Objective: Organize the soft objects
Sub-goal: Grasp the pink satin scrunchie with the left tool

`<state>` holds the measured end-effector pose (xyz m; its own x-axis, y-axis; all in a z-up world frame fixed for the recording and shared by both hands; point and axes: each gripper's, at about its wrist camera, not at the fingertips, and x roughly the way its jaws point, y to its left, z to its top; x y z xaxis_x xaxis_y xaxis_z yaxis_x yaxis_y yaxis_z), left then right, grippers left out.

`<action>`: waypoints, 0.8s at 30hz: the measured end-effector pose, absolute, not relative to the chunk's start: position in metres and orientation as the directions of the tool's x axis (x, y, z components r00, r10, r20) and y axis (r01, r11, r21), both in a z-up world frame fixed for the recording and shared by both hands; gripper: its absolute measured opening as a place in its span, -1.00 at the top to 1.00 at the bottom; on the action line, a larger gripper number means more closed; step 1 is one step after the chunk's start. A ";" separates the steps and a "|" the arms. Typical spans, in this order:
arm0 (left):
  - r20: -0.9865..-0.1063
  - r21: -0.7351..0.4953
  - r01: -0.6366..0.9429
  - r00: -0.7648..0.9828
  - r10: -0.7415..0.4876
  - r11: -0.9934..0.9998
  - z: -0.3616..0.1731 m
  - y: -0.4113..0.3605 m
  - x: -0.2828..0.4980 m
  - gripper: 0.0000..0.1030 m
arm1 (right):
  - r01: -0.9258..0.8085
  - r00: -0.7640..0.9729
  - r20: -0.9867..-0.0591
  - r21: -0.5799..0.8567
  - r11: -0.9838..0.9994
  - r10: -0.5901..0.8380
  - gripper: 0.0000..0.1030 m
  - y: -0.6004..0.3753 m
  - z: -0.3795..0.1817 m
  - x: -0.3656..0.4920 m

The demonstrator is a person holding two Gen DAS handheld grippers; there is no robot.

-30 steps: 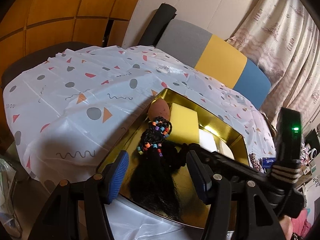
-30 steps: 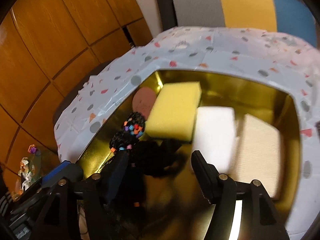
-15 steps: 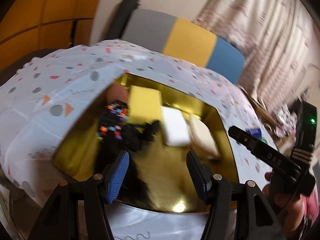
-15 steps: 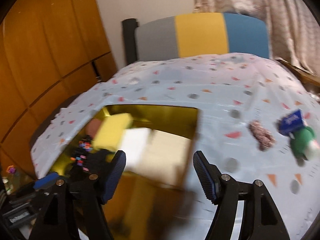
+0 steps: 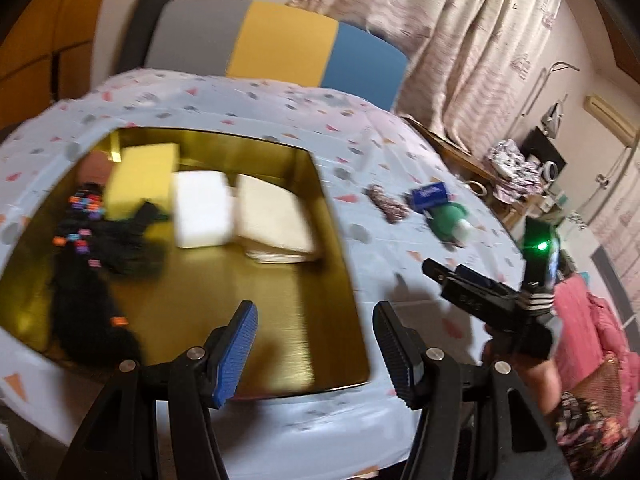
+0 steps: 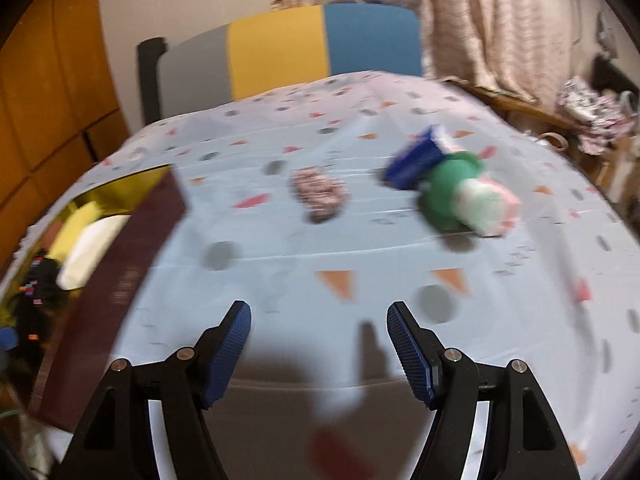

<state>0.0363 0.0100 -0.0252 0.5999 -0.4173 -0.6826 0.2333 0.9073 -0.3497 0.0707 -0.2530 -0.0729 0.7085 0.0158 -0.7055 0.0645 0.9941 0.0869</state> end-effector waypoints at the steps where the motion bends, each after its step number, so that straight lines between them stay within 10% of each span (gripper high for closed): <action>1: -0.684 -0.360 0.243 0.589 -0.431 0.901 -0.024 0.003 0.038 -0.18 | 0.081 0.714 -0.701 0.076 0.994 -0.005 -0.39 -0.262 -0.073 0.070; 24: -0.817 -0.244 0.244 0.470 -0.335 0.939 -0.019 -0.180 0.190 -0.23 | 0.355 0.762 -0.637 0.256 0.899 -0.119 -0.45 -0.352 -0.090 0.061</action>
<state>0.1897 -0.1803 -0.0193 0.4699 -0.3347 -0.8168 0.2439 0.9385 -0.2442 0.0614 -0.3521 -0.0903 0.7618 -0.1191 -0.6368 0.3546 0.8993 0.2561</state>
